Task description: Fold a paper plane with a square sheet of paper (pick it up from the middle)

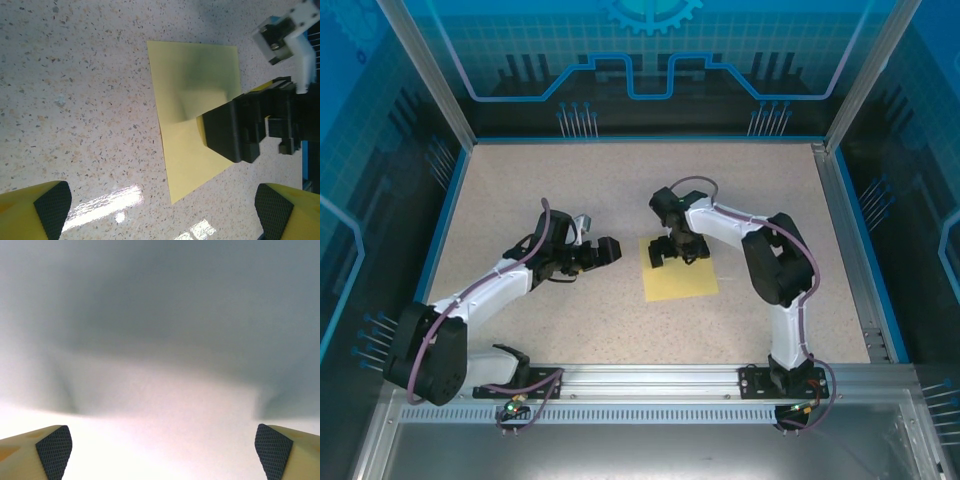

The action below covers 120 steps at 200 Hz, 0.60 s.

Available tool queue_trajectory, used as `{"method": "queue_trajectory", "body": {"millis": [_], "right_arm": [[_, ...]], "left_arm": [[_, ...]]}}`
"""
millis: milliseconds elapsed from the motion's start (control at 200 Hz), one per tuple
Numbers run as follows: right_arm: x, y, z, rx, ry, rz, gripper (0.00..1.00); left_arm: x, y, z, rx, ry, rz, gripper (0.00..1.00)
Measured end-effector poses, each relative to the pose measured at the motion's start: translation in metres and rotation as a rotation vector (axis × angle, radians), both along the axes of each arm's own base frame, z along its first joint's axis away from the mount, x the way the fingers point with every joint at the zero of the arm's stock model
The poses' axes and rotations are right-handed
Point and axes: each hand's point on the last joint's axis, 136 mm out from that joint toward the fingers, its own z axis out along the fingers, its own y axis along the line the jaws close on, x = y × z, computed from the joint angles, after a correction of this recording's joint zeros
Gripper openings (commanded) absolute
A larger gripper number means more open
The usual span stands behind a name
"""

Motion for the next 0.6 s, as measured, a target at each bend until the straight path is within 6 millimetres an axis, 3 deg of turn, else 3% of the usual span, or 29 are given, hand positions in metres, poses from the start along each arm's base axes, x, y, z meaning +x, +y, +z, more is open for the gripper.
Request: {"method": "queue_trajectory", "body": {"millis": [145,370,600], "right_arm": [[0.002,0.003,0.011,0.026,-0.024,-0.003,0.99],[-0.014,0.001,-0.021,-0.037,0.042,0.006,0.99],[-0.012,0.000,-0.023,-0.027,0.012,-0.004,0.93]], "left_arm": [[0.001,-0.001,0.002,-0.003,-0.004,-0.001,0.99],[0.001,-0.001,0.001,-0.001,-0.001,-0.002,0.99],[0.001,-0.001,0.001,-0.001,-0.001,-0.002,0.99]]}}
